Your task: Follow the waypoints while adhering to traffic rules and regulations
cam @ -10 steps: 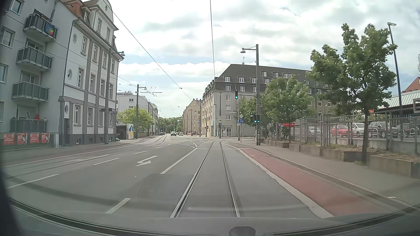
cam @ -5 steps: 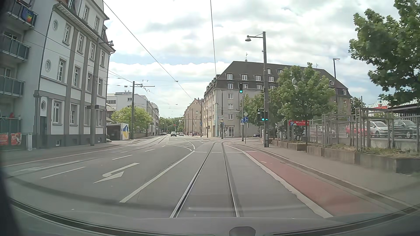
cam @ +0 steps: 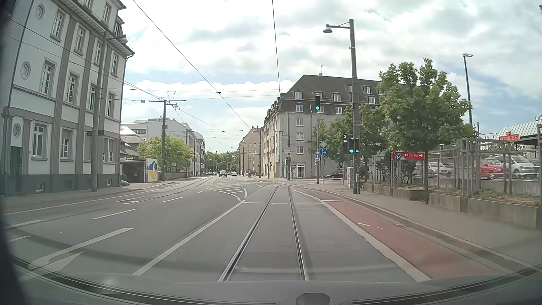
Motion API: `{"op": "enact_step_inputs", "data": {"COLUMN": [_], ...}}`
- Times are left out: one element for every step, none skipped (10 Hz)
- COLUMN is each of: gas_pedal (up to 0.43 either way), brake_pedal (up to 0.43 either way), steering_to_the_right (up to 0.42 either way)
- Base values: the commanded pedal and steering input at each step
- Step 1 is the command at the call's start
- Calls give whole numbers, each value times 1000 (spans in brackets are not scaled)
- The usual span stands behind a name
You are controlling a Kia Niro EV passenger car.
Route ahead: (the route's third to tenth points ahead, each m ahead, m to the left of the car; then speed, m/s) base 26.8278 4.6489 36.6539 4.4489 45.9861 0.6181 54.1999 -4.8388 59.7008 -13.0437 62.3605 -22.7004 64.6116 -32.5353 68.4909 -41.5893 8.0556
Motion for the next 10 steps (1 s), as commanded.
{"op": "enact_step_inputs", "data": {"gas_pedal": [0, 0, 0, 0, 0, 0, 0, 0, 0, 0], "brake_pedal": [30, 37, 67, 98, 122, 140, 140, 146, 140, 140], "steering_to_the_right": [-10, -10, -10, -10, -10, -10, -10, -10, -10, -10]}}
